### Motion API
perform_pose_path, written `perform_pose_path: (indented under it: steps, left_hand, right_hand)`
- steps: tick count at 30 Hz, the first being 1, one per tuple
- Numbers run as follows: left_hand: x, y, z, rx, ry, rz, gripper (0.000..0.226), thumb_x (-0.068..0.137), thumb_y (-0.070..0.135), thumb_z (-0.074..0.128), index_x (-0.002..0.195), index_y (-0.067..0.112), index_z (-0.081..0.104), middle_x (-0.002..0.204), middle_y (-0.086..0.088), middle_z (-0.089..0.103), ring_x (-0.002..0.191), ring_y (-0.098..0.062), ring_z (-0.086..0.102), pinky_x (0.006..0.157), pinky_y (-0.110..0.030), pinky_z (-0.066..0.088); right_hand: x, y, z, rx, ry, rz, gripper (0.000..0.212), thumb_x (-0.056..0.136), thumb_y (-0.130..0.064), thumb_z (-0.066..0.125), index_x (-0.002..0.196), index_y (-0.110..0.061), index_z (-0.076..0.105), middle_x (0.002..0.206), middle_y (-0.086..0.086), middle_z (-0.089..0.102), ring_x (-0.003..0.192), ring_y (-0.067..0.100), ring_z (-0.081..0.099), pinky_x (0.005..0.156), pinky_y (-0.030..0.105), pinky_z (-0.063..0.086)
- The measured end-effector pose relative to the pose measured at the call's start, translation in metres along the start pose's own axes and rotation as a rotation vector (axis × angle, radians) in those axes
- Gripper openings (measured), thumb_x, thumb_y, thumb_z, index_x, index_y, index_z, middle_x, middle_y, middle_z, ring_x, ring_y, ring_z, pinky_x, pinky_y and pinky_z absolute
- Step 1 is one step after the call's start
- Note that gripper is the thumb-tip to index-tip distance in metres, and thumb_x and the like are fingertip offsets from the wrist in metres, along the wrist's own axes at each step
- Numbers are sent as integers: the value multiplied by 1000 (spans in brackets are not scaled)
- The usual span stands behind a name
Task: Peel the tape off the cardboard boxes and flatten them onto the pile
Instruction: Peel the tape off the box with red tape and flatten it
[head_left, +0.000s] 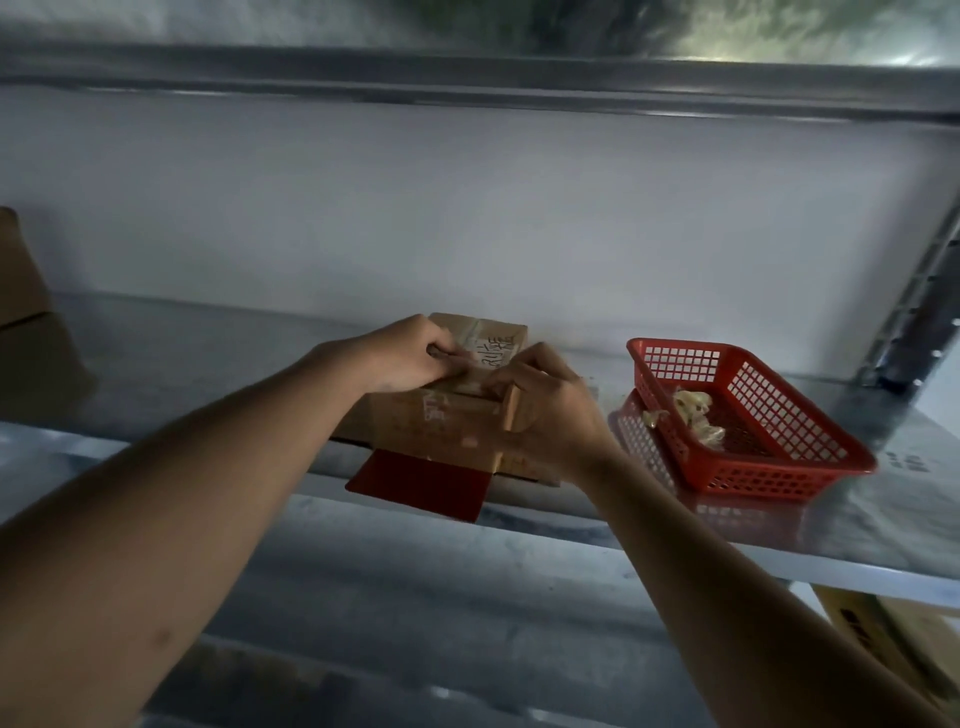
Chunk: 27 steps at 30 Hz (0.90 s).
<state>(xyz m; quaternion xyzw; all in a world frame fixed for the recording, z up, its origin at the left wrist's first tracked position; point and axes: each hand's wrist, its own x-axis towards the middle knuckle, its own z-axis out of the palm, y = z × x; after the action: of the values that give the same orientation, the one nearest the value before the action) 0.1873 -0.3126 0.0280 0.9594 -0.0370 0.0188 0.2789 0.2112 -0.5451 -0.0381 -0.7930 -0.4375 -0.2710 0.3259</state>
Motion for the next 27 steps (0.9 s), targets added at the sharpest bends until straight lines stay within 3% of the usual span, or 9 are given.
perform_pose_path:
  steps: [5, 9, 11, 14, 17, 19, 22, 27]
  left_hand:
    - [-4, 22, 4, 74, 23, -39, 41, 97, 63, 60, 127, 37, 72, 148, 5, 58, 124, -18, 54, 97, -32, 38]
    - [-5, 44, -1, 222, -20, -101, 36, 97, 55, 65, 127, 37, 73, 148, 6, 58, 132, -22, 54, 110, -39, 42]
    - [-6, 52, -2, 253, -36, -114, 37, 94, 56, 69, 125, 35, 74, 145, 7, 60, 130, -21, 55, 110, -40, 43]
    - [-10, 54, 3, 251, -22, -108, 44, 92, 58, 70, 127, 32, 74, 147, 8, 59, 133, -22, 54, 112, -41, 41]
    - [-15, 50, 6, 220, 3, -105, 48, 90, 64, 69, 130, 37, 71, 153, 7, 53, 138, -24, 49, 115, -44, 39]
    - [-18, 48, 8, 194, 11, -110, 49, 89, 66, 68, 130, 40, 69, 156, 7, 50, 141, -24, 47, 117, -46, 38]
    - [-20, 46, 12, 167, 33, -97, 49, 90, 65, 67, 132, 40, 68, 160, 5, 45, 143, -25, 45, 115, -40, 37]
    - [-22, 46, 16, 134, 62, -101, 47, 91, 62, 69, 132, 38, 69, 157, 4, 49, 141, -25, 47, 105, -35, 37]
  right_hand:
    - [-15, 2, -13, 6, 77, 41, 36, 80, -33, 85, 114, -23, 76, 114, -4, 69, 93, 5, 68, 78, 16, 57]
    - [-26, 2, -28, 42, 60, 121, 28, 88, -32, 74, 113, -20, 75, 107, -14, 74, 82, -21, 61, 75, 0, 49]
    - [-34, 3, -31, 28, 97, 147, 17, 89, -22, 79, 106, -19, 76, 100, -17, 74, 79, -17, 65, 69, 5, 52]
    - [-40, 2, -33, 20, 177, 135, 4, 89, -14, 79, 92, -15, 76, 89, -7, 79, 73, 0, 72, 60, 9, 52]
    - [-38, -3, -32, 16, 171, 147, 3, 90, -13, 78, 92, -14, 77, 89, -5, 79, 69, 3, 71, 56, 11, 51]
    - [-38, -4, -32, 22, 166, 161, 2, 90, -13, 77, 92, -14, 77, 89, -5, 79, 70, 5, 72, 57, 19, 55]
    - [-38, -4, -33, 16, 167, 156, 5, 91, -11, 75, 91, -15, 77, 89, -6, 79, 71, 5, 73, 58, 26, 58]
    - [-38, -7, -34, -28, 130, 143, 4, 92, -11, 74, 92, -15, 75, 90, -5, 77, 67, 3, 66, 56, 6, 46]
